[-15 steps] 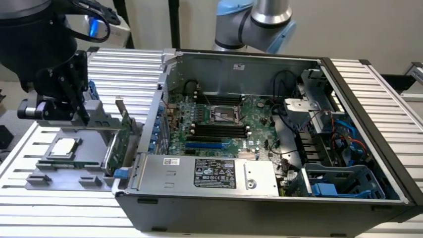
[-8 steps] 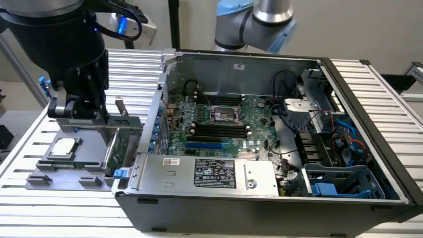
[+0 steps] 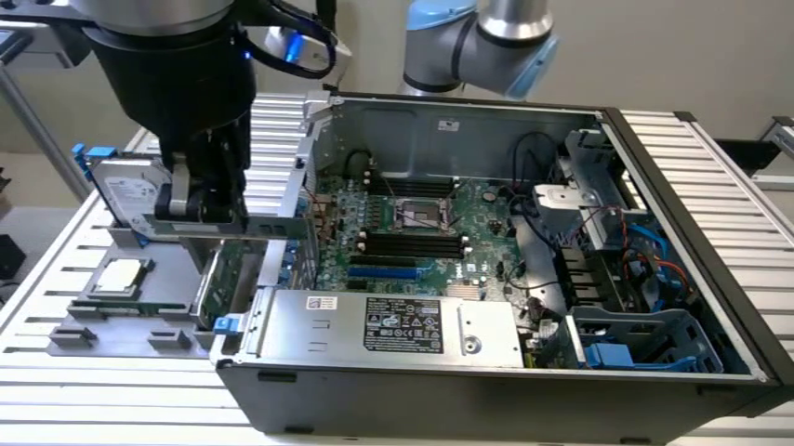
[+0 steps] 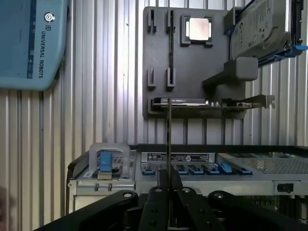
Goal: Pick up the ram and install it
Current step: 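Pick up the ram and move it above insertion slot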
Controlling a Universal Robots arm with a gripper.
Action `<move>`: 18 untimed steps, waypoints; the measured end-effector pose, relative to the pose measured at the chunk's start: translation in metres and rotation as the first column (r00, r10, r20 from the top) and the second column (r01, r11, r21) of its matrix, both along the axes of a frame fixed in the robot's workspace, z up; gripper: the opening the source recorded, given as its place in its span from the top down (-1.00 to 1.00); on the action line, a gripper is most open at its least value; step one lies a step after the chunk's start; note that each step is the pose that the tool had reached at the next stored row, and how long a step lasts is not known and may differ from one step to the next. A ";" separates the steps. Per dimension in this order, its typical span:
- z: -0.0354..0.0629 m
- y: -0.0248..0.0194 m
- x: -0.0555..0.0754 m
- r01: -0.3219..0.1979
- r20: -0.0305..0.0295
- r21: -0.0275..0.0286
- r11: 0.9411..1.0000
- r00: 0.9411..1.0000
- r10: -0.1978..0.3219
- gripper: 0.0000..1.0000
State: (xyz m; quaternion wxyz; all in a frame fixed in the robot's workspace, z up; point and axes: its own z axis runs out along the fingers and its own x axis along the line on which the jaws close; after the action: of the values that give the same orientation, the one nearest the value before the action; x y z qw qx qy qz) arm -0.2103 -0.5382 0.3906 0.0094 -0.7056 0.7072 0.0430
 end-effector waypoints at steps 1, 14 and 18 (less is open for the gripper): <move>0.0000 0.0001 0.005 0.000 0.000 0.000 1.000 1.000 0.000 1.00; -0.0001 0.0029 0.064 0.000 -0.003 0.005 1.000 1.000 0.000 1.00; -0.0006 0.0052 0.082 0.000 -0.004 0.006 1.000 1.000 0.000 1.00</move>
State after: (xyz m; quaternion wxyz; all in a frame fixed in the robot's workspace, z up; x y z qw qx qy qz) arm -0.1284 -0.5330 0.3900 0.0101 -0.7055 0.7071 0.0467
